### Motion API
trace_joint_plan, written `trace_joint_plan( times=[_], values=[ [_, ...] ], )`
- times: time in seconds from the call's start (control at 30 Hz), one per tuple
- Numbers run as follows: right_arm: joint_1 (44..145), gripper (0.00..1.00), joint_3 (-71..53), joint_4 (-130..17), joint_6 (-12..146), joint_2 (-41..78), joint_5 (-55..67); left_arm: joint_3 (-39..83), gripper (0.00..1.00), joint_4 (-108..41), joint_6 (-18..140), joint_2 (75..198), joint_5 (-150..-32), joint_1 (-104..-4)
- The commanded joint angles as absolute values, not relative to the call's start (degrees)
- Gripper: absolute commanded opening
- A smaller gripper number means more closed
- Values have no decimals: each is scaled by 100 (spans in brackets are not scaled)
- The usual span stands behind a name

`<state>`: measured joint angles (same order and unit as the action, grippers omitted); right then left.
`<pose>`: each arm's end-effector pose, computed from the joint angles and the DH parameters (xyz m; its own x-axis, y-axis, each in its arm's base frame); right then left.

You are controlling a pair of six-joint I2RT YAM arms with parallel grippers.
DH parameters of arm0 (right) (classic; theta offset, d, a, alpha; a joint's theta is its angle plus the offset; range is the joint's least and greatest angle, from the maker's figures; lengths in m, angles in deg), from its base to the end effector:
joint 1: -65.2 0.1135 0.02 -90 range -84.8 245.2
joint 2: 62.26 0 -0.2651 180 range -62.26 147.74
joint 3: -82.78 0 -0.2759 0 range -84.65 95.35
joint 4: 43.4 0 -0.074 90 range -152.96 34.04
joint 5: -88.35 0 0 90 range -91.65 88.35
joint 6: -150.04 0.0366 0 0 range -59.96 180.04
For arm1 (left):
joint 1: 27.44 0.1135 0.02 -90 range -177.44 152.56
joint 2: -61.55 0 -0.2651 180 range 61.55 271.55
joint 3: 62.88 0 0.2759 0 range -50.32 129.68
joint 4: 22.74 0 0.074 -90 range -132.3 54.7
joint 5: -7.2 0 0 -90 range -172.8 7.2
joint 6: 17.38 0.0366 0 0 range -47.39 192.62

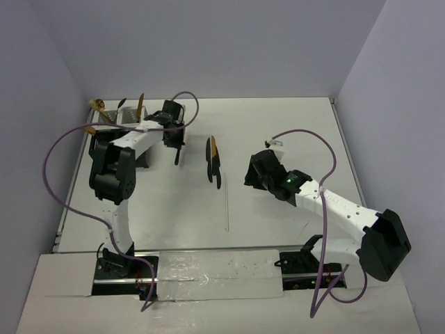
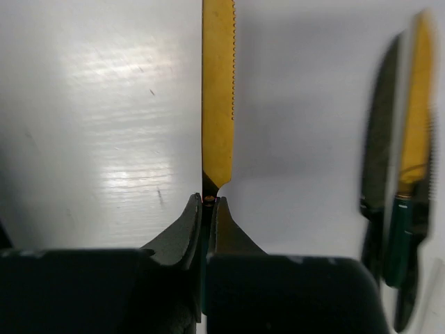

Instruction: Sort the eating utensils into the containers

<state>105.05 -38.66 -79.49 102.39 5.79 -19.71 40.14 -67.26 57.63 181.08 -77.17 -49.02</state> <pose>0.2139 0.1638 0.2362 -0.7034 0.2471 -0.6664 0.0423 0.9505 0.3079 0.4371 -0.1690 0.1692 -0.8691 0.0669 -0.4901 0.1005 0.9940 -0.0424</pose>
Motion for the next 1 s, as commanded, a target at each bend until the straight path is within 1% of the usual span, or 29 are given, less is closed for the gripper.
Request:
trace_joint_plan(
  times=[0.0, 0.03, 0.1, 0.17, 0.27, 0.33, 0.43, 0.47, 0.5, 0.6, 0.7, 0.83, 0.97],
  values=[
    [10483, 59, -3878, -7749, 10188, 436, -2204, 4118, 0, -5828, 5837, 16794, -8463, -4669],
    [10483, 59, -3869, -7749, 10171, 445, -2213, 4074, 0, -5606, 5916, 16625, -8804, -4617],
    [10475, 59, -3851, -7732, 10135, 471, -2239, 3951, 0, -5219, 6179, 16186, -9088, -4468],
    [10483, 59, -3842, -7697, 10118, 489, -2265, 4116, 0, -4981, 6320, 16052, -9386, -4309],
    [10483, 59, -3869, -7635, 10135, 497, -2283, 4284, 0, -4639, 6409, 15929, -9738, -3800],
    [10483, 59, -3904, -7626, 10153, 480, -2309, 4189, 0, -4209, 6435, 15841, -9835, -3326],
    [10475, 59, -3957, -7591, 10170, 462, -2327, 3557, 0, -2708, 6750, 15762, -10081, -2754],
    [10475, 59, -3957, -7565, 10153, 471, -2318, 3120, 0, -1834, 6908, 15753, -10134, -2657],
    [10475, 60, -3931, -7556, 10127, 471, -2318, 2925, 0, -1486, 7476, 15770, -10283, -2499],
    [10475, 59, -3834, -7600, 10030, 524, -2344, 2571, 0, -720, 8008, 15989, -10381, -2402],
    [10483, 59, -3763, -7652, 9986, 568, -2388, 2825, 0, -630, 7746, 16366, -10521, -2270],
    [10475, 59, -3772, -7696, 10047, 550, -2406, 2940, 0, -304, 7841, 16728, -10486, -2243],
    [10483, 59, -3833, -7784, 10118, 445, -2476, 2721, 0, -76, 8043, 16956, -10451, -2234]
  ],
)
